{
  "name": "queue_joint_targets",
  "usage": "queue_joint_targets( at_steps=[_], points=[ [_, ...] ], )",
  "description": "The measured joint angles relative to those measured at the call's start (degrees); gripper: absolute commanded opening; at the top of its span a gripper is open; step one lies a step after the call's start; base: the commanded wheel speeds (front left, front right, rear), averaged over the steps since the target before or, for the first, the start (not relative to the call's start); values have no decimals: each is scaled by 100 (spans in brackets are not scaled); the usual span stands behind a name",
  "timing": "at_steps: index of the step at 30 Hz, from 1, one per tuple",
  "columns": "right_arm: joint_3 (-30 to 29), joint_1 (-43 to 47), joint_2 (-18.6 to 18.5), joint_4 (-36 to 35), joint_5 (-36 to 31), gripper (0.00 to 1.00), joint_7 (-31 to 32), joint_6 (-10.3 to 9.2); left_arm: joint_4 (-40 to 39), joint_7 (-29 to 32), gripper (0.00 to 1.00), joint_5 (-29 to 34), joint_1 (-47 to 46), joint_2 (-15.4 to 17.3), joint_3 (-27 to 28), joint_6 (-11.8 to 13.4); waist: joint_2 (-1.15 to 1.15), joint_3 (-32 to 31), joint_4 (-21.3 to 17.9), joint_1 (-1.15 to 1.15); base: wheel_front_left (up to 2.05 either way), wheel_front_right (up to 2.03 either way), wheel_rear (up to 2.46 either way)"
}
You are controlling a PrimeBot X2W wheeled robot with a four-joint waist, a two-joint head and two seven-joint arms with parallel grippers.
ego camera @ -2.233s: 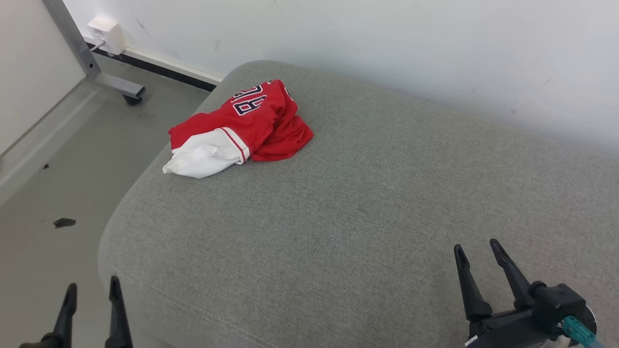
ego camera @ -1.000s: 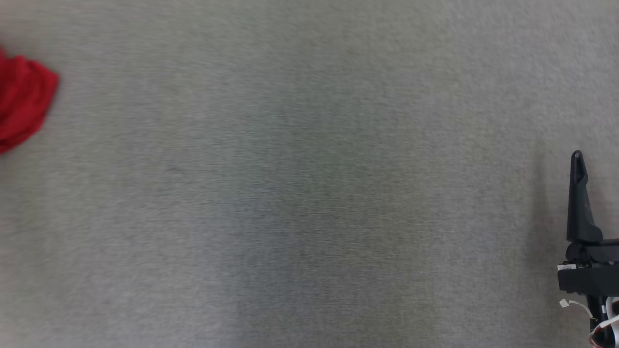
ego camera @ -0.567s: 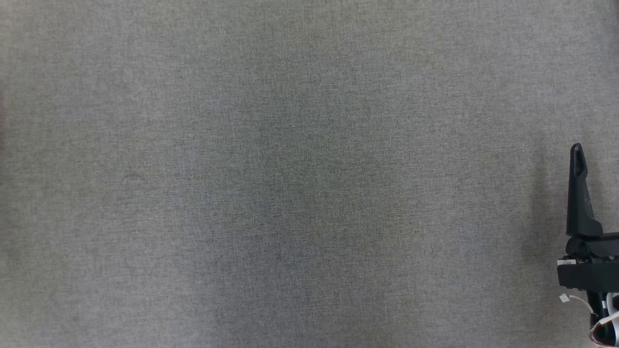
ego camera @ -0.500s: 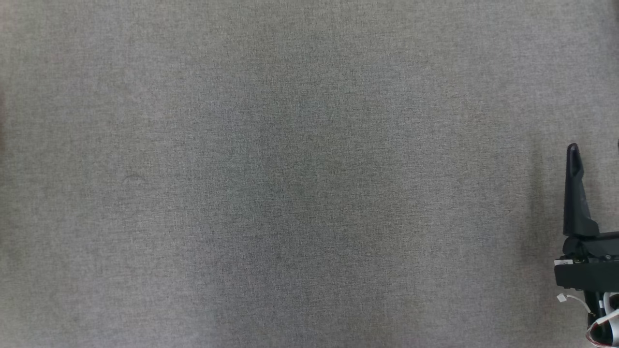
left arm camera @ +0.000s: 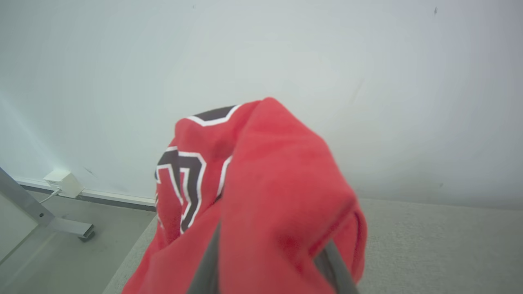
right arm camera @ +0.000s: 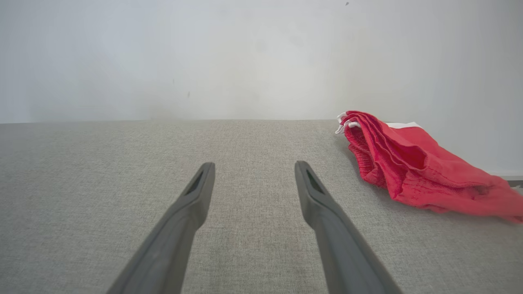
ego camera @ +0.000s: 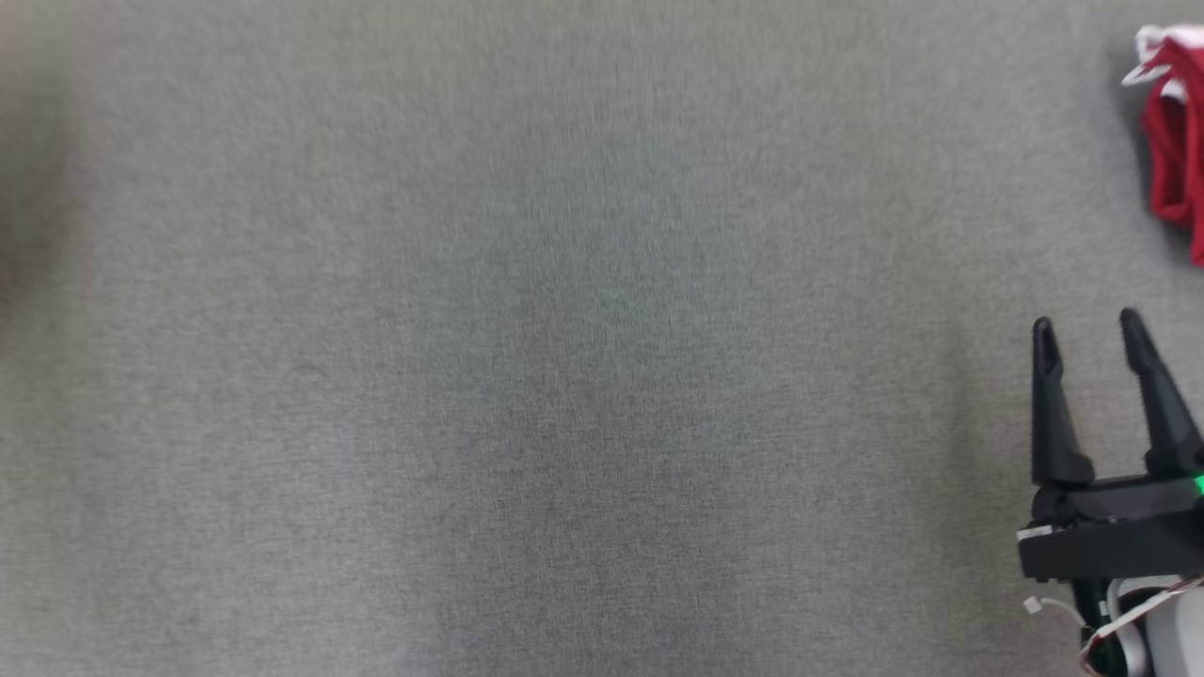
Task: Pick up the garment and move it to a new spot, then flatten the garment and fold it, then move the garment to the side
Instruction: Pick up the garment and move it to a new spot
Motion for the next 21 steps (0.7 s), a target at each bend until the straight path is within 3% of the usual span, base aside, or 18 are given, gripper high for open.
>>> queue_joint_targets(
  at_steps=[4, 11, 21],
  points=[
    [98, 8, 122, 247, 35, 100, -64, 1, -727, -79, 0, -5, -246, -125, -452, -7, -1, -346, 8, -1, 0, 0, 0],
    [240, 42, 344, 555, 129, 100, -123, 0, -2296, 381, 0, -275, -447, -400, -1243, -8, -2, -845, -166, -1, 0, 0, 0],
    [344, -12, 672, 684, 186, 100, -148, 0, -3325, 798, 0, -476, 21, -1326, -2028, 37, -1, -1041, -957, 0, 0, 0, 0]
  ],
)
